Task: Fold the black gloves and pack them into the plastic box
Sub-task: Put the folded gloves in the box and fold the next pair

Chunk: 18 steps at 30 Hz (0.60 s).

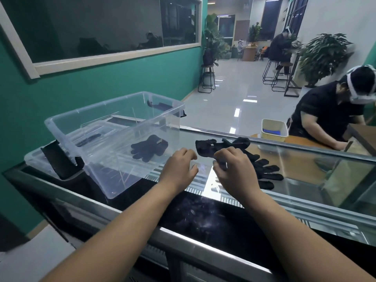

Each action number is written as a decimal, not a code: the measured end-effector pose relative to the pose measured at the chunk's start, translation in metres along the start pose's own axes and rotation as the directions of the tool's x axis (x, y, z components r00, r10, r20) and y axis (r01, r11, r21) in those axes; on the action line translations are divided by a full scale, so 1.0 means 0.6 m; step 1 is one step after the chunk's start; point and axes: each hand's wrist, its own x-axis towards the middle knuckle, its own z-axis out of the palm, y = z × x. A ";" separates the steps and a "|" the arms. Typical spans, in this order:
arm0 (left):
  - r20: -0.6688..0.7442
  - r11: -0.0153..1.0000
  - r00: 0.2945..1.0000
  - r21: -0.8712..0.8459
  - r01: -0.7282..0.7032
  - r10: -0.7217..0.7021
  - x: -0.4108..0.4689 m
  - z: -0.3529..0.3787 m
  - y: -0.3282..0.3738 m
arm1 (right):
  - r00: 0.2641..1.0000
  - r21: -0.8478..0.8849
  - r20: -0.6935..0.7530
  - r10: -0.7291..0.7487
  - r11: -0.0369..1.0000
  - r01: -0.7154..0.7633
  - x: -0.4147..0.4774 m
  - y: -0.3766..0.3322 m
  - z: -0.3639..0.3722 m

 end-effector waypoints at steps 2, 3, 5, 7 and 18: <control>-0.033 0.999 0.999 0.036 -0.029 0.030 0.007 0.008 0.002 | 0.997 -0.004 0.046 0.057 0.998 -0.056 0.001 0.009 0.003; -0.029 0.997 0.998 0.060 -0.047 0.049 0.010 0.010 0.002 | 0.994 -0.010 0.076 0.074 0.997 -0.074 0.001 0.010 0.006; 0.022 0.991 0.997 0.107 -0.074 0.072 0.014 0.013 0.001 | 0.986 -0.019 0.139 0.097 0.995 -0.095 0.000 0.009 0.010; 0.096 0.985 0.993 0.149 -0.081 0.067 0.018 0.019 -0.002 | 0.969 -0.036 0.211 0.126 0.992 -0.121 -0.002 0.007 0.013; 0.240 0.985 0.967 0.169 0.041 -0.082 0.037 0.025 0.005 | 0.930 -0.182 0.320 0.181 0.975 -0.127 -0.003 0.014 0.028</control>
